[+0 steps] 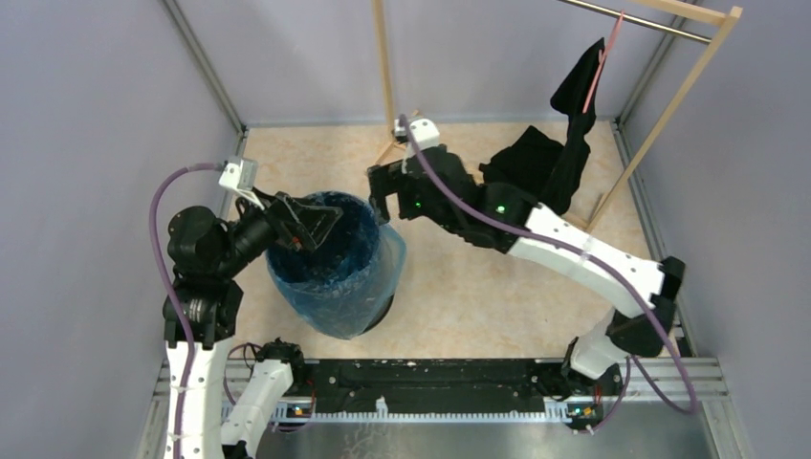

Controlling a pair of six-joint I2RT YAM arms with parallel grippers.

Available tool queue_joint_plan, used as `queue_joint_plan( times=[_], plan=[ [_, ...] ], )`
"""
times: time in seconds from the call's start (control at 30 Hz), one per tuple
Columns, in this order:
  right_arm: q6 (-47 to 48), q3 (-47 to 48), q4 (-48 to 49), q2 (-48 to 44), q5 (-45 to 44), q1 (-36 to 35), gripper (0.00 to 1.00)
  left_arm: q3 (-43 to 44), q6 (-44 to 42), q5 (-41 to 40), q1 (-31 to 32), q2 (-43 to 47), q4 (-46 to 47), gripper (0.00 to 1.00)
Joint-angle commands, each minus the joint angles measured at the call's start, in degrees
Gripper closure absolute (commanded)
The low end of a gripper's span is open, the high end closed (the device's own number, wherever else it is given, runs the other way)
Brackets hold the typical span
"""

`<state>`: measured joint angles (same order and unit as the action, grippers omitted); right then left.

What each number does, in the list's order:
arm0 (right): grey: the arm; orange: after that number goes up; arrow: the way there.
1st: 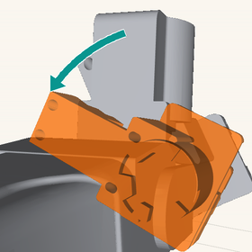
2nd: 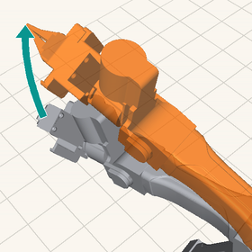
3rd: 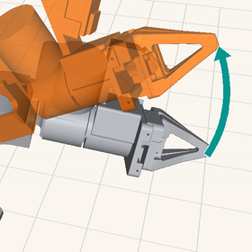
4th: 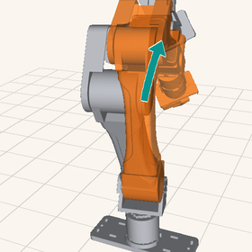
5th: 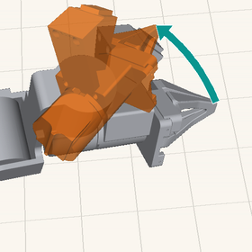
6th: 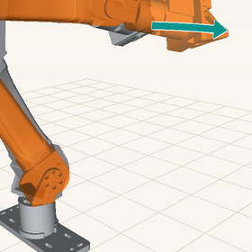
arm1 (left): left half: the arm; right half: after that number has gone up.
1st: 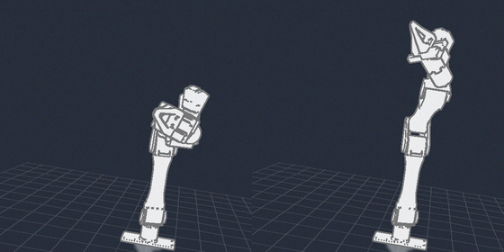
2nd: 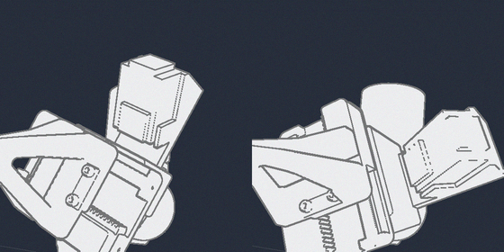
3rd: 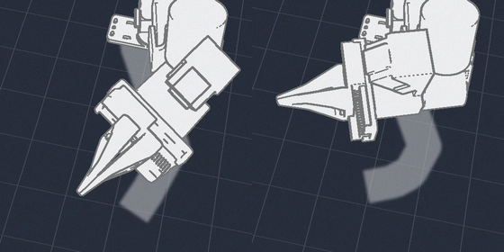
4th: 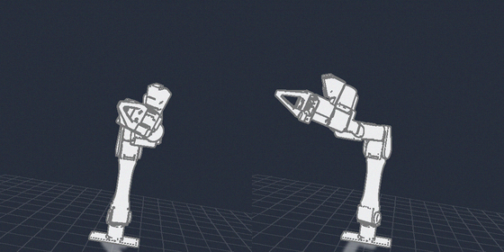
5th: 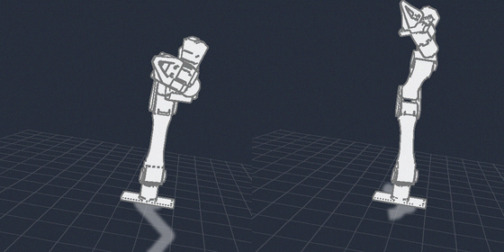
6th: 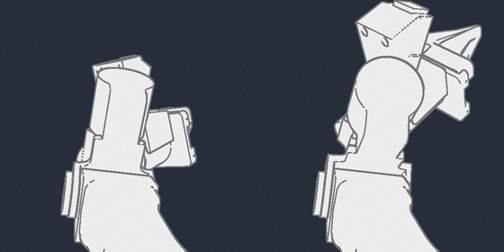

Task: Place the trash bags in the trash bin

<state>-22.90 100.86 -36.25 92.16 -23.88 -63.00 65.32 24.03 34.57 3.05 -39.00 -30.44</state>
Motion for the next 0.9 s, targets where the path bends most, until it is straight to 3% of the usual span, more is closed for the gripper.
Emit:
queue_joint_plan(
  times=[0.0,0.5,0.7,0.87],
  plan=[
    [4.3,-2.2,0.1,-9.8,-5.0,-0.2,0.01,-1.1,0.0,-0.2,0.1,-0.5,2.5,0.01],
    [8.9,-9.5,-4.2,-30.0,-6.7,-0.2,0.01,7.7,-0.7,1.7,0.1,-5.2,5.5,0.01],
    [8.9,-7.6,-6.0,-39.9,-3.1,-0.2,0.01,8.5,3.2,5.5,0.1,-3.8,16.2,0.01],
    [9.5,-5.1,-7.6,-44.7,-0.7,-0.3,0.01,10.4,2.8,3.6,0.0,-1.7,19.7,0.01]
  ],
)
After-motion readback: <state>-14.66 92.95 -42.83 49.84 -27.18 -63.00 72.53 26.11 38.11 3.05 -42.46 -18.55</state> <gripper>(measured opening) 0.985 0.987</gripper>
